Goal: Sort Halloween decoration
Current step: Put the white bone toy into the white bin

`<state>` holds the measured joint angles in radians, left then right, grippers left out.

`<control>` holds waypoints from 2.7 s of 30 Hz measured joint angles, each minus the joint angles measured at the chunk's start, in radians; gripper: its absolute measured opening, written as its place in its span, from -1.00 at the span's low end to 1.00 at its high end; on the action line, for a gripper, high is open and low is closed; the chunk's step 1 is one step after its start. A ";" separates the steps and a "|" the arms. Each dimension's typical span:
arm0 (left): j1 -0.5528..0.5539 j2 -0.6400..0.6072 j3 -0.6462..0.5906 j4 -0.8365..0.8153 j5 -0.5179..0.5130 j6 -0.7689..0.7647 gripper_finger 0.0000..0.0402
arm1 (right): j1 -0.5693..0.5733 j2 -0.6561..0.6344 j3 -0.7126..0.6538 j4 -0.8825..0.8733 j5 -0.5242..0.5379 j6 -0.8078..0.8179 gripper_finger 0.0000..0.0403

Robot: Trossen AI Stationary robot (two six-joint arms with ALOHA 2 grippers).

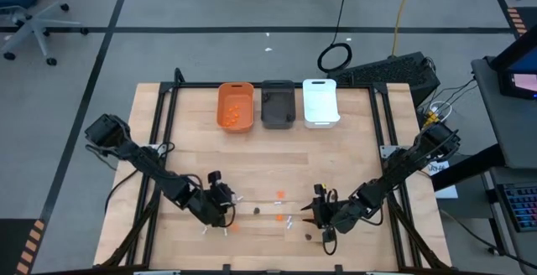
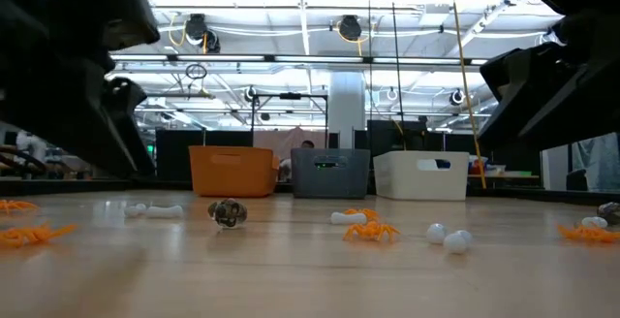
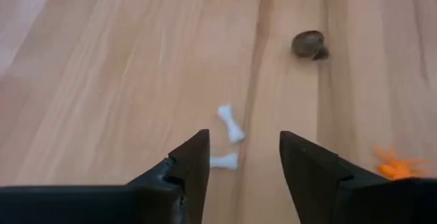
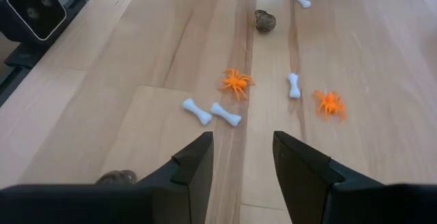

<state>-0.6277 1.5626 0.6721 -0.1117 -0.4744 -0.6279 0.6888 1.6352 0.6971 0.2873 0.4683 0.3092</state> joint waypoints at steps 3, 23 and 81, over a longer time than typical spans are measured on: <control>0.004 -0.015 -0.090 0.084 -0.009 0.034 -0.05 | 0.000 0.000 0.000 0.000 0.000 -0.008 -0.32; 0.011 -0.018 -0.319 0.512 0.008 0.084 0.02 | 0.000 0.000 0.000 0.001 0.002 -0.027 -0.32; -0.040 0.168 -0.305 0.684 -0.108 0.098 -0.64 | 0.000 0.000 0.000 0.001 0.003 -0.030 -0.32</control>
<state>-0.6674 1.7310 0.3673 0.5724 -0.5821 -0.5303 0.6888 1.6352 0.6968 0.2883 0.4709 0.2790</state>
